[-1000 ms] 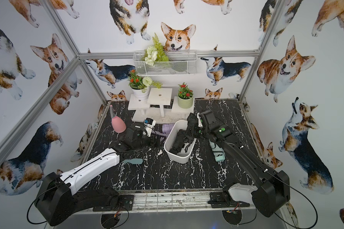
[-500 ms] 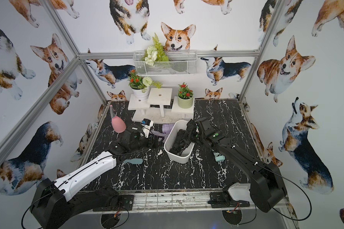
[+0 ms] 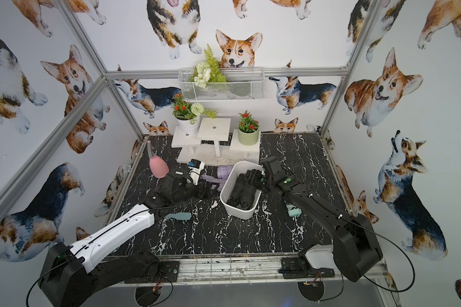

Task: Put the umbrella into the storage box
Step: Place the umbrella in the storage box, then pick up the umbrella from the center of the board.

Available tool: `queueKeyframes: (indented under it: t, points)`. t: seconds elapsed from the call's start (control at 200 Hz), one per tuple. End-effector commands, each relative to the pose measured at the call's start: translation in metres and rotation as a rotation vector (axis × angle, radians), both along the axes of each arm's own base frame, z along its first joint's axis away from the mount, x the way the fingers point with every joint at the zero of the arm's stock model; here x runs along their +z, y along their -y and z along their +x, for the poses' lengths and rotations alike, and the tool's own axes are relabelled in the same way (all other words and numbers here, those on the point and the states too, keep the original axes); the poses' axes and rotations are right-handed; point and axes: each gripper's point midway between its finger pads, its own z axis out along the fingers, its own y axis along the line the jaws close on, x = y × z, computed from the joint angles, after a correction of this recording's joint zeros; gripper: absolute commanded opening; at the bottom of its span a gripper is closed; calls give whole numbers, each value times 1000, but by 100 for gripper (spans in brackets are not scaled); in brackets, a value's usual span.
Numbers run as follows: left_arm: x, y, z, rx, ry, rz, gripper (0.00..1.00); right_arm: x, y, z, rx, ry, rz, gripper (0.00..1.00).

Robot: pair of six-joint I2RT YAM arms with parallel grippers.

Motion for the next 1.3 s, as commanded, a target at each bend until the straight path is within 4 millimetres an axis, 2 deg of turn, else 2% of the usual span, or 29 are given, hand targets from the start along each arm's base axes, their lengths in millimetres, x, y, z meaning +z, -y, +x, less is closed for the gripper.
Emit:
queueKeyframes:
  t: [0.0, 0.205, 0.4, 0.465, 0.48, 0.525, 0.716, 1.081, 1.296]
  points:
    - [1, -1, 2, 3, 13, 12, 85, 9, 7, 2, -15, 39, -32, 68]
    - [-11, -13, 7, 78, -32, 67, 85, 33, 17, -1, 26, 127, -94, 68]
    - [-24, -21, 14, 163, -116, 109, 85, 47, 44, -7, 41, 216, -237, 69]
    - [-36, -26, 15, 188, -147, 142, 85, 50, 53, -8, 36, 233, -263, 69]
    - [-24, -23, 20, 195, -126, 131, 85, 49, 55, -7, 35, 232, -267, 69]
    - [-26, -27, 24, 220, -129, 154, 85, 56, 64, -9, 19, 247, -252, 69]
    - [-34, -33, 31, 287, -149, 169, 85, 46, 91, -5, -46, 204, -204, 69]
    - [-51, -22, 51, 417, -272, -18, 83, 44, 90, -1, -45, 223, -185, 71]
    - [-78, -9, 64, 460, -397, -89, 82, 36, 87, 0, -30, 209, -179, 72]
